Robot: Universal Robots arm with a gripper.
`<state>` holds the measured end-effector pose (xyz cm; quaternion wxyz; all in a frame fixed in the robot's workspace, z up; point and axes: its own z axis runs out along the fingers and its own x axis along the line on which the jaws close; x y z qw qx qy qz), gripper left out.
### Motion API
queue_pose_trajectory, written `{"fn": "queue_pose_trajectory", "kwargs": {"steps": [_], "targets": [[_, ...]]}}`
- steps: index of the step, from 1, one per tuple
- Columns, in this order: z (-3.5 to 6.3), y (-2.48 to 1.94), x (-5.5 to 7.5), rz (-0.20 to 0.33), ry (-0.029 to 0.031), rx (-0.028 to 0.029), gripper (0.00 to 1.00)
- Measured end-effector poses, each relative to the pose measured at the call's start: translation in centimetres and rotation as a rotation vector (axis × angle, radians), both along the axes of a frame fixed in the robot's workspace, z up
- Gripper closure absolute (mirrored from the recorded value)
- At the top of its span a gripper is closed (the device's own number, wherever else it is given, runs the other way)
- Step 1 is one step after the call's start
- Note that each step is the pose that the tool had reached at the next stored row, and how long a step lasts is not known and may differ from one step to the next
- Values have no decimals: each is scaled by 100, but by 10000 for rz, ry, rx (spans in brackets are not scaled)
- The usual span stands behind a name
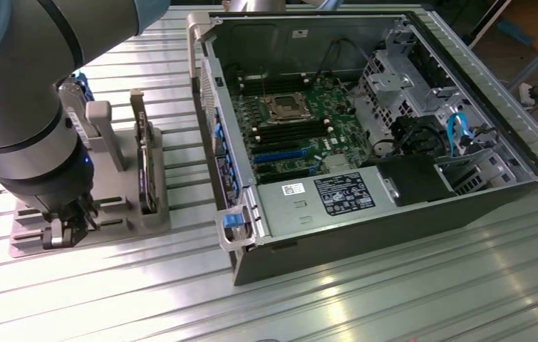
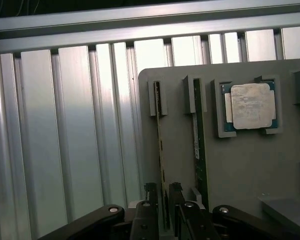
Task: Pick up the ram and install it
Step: 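Pick up the ram and move it above insertion slot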
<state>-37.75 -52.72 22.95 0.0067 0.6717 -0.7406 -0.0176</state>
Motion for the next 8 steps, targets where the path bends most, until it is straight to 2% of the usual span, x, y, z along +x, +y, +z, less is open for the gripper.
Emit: {"fn": "queue_pose_trajectory", "kwargs": {"steps": [8], "targets": [[-57,0,-7,0,-1,1,76]]}}
